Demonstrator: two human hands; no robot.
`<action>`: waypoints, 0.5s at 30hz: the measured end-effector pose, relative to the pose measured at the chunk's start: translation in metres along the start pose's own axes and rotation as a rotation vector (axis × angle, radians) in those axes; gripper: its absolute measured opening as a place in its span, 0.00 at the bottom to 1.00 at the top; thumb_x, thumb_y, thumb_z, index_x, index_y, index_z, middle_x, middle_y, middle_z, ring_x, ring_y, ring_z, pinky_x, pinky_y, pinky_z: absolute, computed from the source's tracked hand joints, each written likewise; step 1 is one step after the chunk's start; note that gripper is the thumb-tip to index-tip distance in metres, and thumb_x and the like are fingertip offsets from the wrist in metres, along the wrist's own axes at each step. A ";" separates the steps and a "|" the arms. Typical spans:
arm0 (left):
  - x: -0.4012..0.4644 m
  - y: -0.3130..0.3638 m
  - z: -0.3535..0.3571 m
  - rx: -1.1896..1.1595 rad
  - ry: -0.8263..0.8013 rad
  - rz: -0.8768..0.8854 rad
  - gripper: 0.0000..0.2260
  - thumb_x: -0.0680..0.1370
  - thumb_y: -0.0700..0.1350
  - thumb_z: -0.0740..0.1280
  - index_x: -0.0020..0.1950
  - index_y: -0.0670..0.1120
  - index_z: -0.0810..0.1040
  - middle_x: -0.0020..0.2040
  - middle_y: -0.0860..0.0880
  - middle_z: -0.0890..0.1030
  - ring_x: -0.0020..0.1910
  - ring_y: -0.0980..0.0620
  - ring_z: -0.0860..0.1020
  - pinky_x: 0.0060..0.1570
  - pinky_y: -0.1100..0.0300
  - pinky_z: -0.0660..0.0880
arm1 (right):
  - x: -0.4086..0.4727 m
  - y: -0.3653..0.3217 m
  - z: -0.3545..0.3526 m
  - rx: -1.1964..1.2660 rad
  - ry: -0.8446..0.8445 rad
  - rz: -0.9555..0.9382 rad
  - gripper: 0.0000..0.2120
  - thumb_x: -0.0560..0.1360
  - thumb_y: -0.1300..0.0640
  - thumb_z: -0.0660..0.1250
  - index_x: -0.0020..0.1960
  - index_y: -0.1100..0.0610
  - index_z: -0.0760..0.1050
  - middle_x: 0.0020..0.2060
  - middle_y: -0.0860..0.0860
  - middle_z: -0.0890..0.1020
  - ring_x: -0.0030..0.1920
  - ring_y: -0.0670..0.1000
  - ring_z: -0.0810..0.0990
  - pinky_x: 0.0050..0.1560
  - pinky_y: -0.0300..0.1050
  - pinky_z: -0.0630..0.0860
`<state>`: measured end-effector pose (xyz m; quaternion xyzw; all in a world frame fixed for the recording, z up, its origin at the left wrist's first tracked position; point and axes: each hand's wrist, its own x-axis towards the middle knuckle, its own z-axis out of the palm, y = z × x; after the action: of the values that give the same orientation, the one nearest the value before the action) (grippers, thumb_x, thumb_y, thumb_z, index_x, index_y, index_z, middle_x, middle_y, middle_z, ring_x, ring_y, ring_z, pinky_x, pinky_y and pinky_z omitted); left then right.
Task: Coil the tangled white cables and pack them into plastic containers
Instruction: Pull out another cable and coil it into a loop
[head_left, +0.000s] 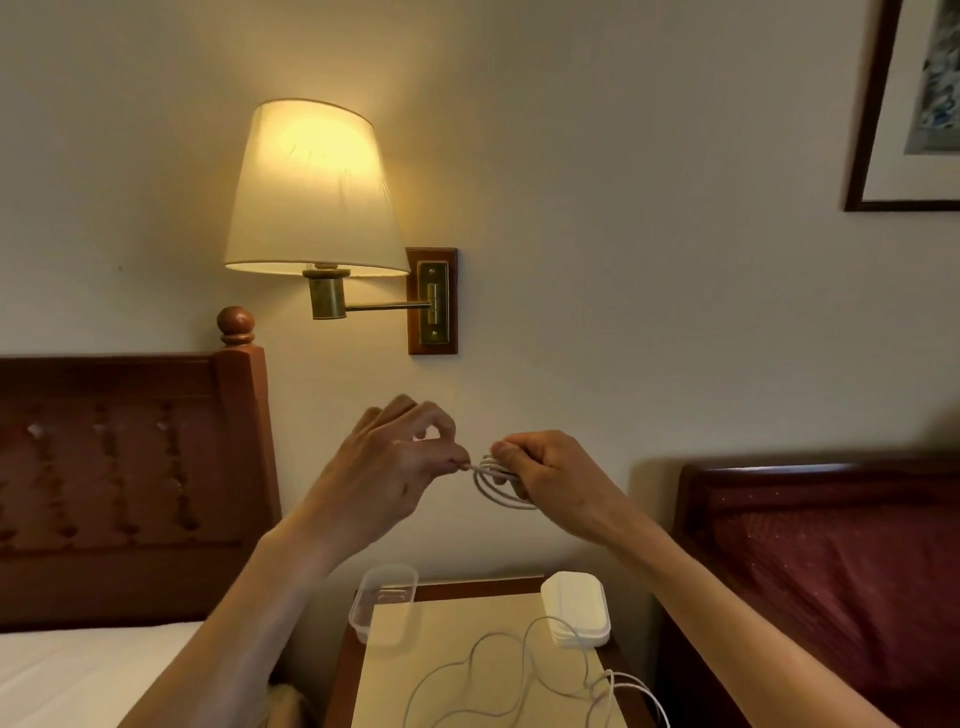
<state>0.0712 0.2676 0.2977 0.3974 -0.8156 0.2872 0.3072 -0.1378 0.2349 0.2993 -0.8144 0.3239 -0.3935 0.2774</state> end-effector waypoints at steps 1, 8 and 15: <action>0.000 0.002 0.004 0.058 0.047 -0.014 0.07 0.74 0.40 0.70 0.51 0.48 0.84 0.49 0.50 0.79 0.47 0.53 0.75 0.43 0.60 0.75 | 0.001 -0.001 0.002 0.012 -0.003 0.012 0.17 0.83 0.55 0.57 0.38 0.49 0.76 0.24 0.40 0.76 0.27 0.38 0.73 0.31 0.29 0.68; 0.005 0.033 0.021 -0.464 0.320 -0.411 0.08 0.77 0.39 0.68 0.52 0.47 0.83 0.46 0.53 0.84 0.45 0.58 0.81 0.48 0.69 0.78 | 0.012 -0.008 0.000 0.563 -0.193 0.199 0.21 0.84 0.58 0.50 0.33 0.57 0.68 0.23 0.47 0.64 0.24 0.46 0.59 0.27 0.38 0.60; 0.016 0.040 0.008 -1.639 -0.123 -1.133 0.11 0.79 0.40 0.62 0.45 0.41 0.83 0.41 0.42 0.82 0.46 0.45 0.80 0.54 0.48 0.75 | 0.014 -0.007 0.008 0.331 0.084 0.265 0.22 0.84 0.53 0.53 0.32 0.56 0.69 0.25 0.49 0.68 0.25 0.45 0.65 0.30 0.38 0.66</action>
<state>0.0282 0.2754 0.2953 0.4074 -0.4663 -0.5744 0.5353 -0.1224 0.2302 0.3069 -0.6909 0.3702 -0.4352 0.4430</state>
